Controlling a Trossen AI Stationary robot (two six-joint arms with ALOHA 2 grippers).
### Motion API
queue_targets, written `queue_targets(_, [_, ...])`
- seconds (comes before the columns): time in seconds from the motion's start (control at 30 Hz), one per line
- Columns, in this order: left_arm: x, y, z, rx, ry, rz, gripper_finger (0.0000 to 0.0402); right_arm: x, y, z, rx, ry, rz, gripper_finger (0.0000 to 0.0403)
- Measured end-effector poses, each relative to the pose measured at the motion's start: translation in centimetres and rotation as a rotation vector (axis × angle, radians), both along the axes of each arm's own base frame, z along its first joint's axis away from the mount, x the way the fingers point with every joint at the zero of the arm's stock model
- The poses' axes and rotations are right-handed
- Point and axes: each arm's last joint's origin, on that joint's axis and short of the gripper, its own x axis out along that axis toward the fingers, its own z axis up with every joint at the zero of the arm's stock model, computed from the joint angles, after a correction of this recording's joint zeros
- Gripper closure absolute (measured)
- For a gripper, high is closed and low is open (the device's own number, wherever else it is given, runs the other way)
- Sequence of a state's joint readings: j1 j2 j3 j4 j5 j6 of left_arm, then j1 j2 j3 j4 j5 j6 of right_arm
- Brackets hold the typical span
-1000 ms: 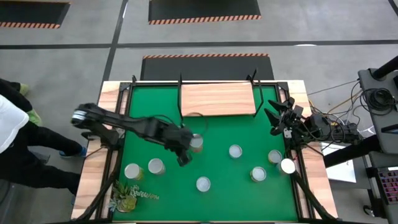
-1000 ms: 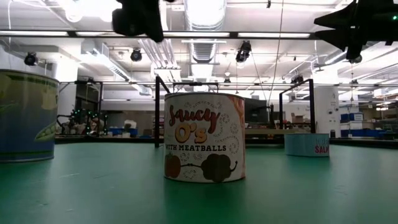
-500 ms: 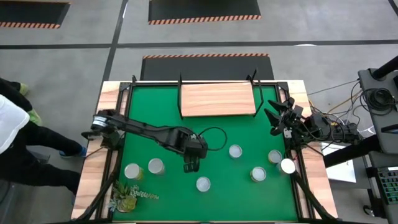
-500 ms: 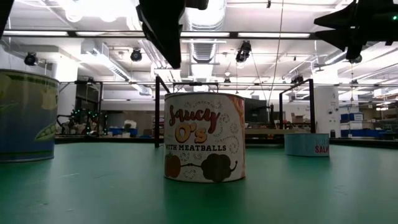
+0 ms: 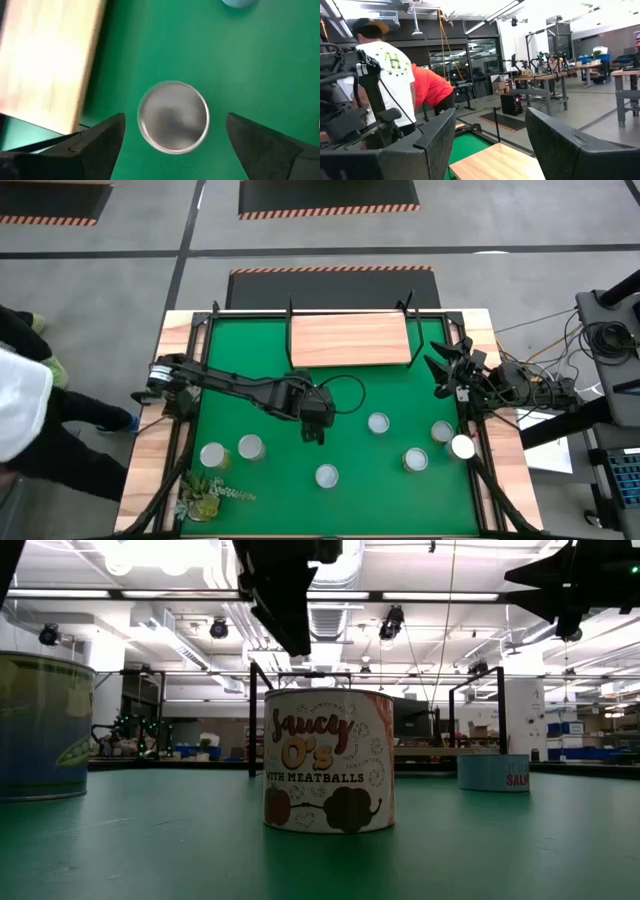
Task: Pick and place cans onto a shelf
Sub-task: Put the canned pineapple on the shelf
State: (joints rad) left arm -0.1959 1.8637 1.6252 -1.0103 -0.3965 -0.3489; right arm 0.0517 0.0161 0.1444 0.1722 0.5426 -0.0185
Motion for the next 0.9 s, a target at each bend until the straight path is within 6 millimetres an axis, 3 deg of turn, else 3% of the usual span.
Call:
queue_targets(0.23, [-0.1, 0.4, -2.8, -0.028, 0.022, -0.022, 0.0078, 0.0, 0.0, 0.0, 0.000, 0.004, 0.000, 0.0174])
queue_targets(0.57, [0.3, 1.7, -3.0, -0.028, 0.006, -0.038, 0.0079, 0.0, 0.0, -0.1, 0.003, 0.009, 0.001, 0.0174])
queue_targets(0.9, [0.0, 2.5, -4.4, -0.109, 0.028, -0.046, 0.0080, 0.1, 0.0, -0.3, 0.004, 0.034, 0.002, 0.0174])
